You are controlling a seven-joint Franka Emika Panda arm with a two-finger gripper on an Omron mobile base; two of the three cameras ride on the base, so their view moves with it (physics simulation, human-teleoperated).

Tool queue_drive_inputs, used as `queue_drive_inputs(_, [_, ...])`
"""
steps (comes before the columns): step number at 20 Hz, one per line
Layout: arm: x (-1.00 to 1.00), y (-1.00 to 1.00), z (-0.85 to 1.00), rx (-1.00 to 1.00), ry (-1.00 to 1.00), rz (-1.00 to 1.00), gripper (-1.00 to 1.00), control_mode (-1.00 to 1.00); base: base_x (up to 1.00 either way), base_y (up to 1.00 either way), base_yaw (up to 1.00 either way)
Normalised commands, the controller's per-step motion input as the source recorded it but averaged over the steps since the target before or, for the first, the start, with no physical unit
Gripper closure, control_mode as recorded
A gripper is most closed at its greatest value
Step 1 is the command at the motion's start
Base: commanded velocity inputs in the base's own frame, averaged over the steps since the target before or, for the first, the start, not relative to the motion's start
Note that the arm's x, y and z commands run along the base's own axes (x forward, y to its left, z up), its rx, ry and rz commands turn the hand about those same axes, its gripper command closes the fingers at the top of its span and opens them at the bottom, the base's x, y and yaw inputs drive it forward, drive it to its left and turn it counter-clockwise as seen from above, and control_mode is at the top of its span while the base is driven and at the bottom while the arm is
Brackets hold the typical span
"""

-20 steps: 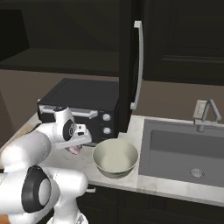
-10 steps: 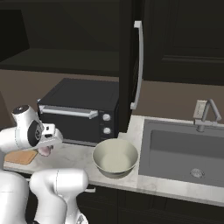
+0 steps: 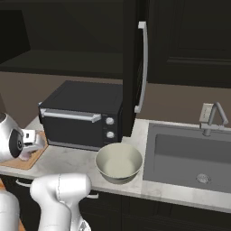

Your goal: Open the cabinet. Place the bowl and condiment on the counter. Then place the lime and garlic on the cutting board.

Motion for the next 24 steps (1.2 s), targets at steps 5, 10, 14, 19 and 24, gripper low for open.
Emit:
queue_drive_inputs(5, [0.03,0.19,0.00,0.17,0.00,0.14,1.00,-1.00,0.00,0.00,0.00])
queue_drive_inputs(10, [0.07,0.67,0.00,0.05,-0.04,0.23,1.00,-1.00,0.00,0.00,0.00])
queue_drive_inputs(14, [0.47,0.56,-0.20,0.00,0.00,0.12,1.00,-1.00,0.00,0.00,0.00])
queue_drive_inputs(19, [0.60,0.37,-0.32,0.00,0.00,0.03,1.00,-1.00,0.00,0.00,0.00])
queue_drive_inputs(24, [0.47,0.42,-0.44,-0.01,0.00,0.00,1.00,-1.00,0.00,0.00,0.00])
